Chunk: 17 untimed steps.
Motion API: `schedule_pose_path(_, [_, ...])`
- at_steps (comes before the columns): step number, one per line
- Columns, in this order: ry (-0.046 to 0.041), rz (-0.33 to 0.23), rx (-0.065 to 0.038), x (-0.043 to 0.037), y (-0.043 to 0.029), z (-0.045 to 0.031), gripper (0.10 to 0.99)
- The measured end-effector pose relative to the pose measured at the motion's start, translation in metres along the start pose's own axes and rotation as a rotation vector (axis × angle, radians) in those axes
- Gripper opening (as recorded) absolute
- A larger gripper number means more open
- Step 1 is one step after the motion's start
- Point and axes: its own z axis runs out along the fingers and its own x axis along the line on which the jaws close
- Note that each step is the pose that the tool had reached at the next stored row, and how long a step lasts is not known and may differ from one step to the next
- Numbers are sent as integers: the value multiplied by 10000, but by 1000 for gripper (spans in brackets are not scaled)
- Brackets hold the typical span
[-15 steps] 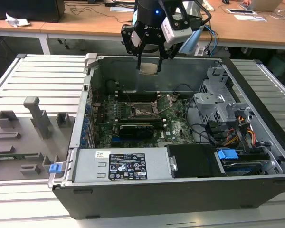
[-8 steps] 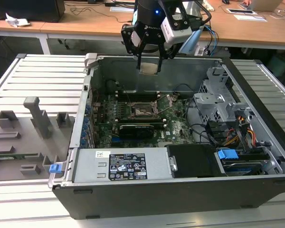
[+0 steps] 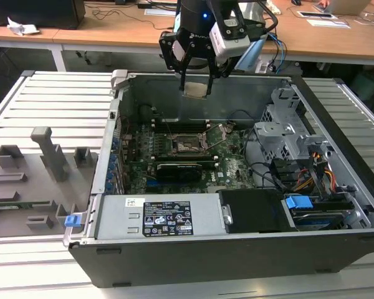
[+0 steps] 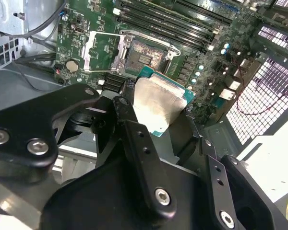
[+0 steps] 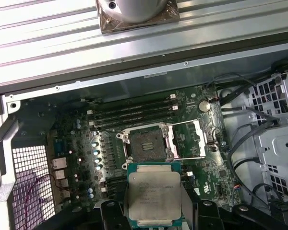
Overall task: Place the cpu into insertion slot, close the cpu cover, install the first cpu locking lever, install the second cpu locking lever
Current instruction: 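Place the cpu into insertion slot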
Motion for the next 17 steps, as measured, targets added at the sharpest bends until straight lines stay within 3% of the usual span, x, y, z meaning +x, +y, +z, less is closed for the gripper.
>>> schedule_pose_path(17, [-107, 1193, -23, 0, -1, 6, 533])
